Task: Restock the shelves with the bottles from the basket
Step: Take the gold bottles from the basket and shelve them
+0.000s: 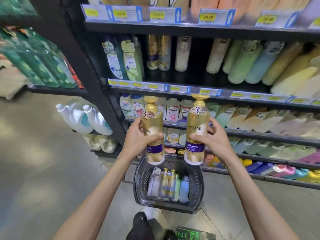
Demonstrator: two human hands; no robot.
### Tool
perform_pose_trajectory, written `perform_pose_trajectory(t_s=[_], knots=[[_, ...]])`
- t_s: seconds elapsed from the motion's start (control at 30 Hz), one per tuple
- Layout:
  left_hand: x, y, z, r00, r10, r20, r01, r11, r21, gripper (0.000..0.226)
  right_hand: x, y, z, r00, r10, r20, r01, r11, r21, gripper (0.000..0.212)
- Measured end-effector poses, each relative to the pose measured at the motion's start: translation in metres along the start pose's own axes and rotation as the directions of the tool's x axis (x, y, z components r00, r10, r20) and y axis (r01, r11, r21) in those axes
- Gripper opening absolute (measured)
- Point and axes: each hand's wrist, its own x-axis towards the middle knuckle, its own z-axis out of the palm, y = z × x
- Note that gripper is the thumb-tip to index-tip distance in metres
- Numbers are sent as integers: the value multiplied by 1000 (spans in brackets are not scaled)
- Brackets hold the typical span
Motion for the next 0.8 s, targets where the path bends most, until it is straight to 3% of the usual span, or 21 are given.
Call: perform_pose_trajectory(t_s=[0.27, 0.47, 0.8], knots=[[37, 13, -36, 997, 55, -51, -55, 998, 11, 64, 40, -26, 36, 999, -32, -6, 33, 998, 57, 81], [84, 21, -69, 994, 107, -15, -107, 994, -1, 64, 75, -50, 70, 996, -28, -90, 47, 976, 213, 62], [165, 19, -120, 983, 171, 71, -172, 985, 11, 69, 136, -71, 133, 963, -25, -268, 119, 932, 341, 59]])
